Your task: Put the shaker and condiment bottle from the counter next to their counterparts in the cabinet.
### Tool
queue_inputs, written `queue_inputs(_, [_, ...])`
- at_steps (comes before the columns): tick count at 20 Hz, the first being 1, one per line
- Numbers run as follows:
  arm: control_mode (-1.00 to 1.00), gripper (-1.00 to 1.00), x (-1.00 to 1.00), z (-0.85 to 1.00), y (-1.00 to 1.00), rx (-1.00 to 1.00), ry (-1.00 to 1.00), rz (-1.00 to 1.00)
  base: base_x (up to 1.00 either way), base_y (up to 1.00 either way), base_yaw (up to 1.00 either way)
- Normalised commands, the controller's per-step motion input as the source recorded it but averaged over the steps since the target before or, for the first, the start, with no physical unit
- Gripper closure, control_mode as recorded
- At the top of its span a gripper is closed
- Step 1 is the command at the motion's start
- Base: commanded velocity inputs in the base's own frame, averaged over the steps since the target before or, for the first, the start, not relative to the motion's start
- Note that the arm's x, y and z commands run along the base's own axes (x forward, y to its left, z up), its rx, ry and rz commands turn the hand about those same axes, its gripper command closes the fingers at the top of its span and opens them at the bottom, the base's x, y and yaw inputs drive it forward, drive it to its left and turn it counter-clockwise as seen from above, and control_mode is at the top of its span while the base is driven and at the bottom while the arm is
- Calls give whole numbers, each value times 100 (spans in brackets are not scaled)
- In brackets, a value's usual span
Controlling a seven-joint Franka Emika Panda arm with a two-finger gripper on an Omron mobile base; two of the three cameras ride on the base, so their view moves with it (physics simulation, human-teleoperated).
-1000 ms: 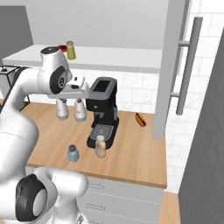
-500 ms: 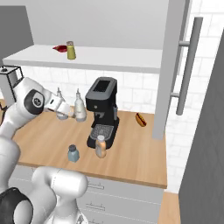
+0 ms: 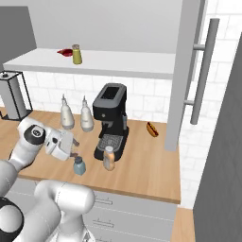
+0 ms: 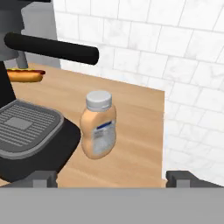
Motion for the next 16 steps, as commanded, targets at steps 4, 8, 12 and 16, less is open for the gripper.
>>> queue_inputs(4, [-100,-100,0,-6,0,8,2,-1,0,0,0])
queue_inputs(8, [-100,-100,32,-66,3,-21,1,-1,0,0,0])
queue_inputs(12, [-100,-100,17,-97,0,-39,0,0,0,0,0])
queue_inputs(16, [-100,-100,3,-12,0,-7,2,0,0,0,0])
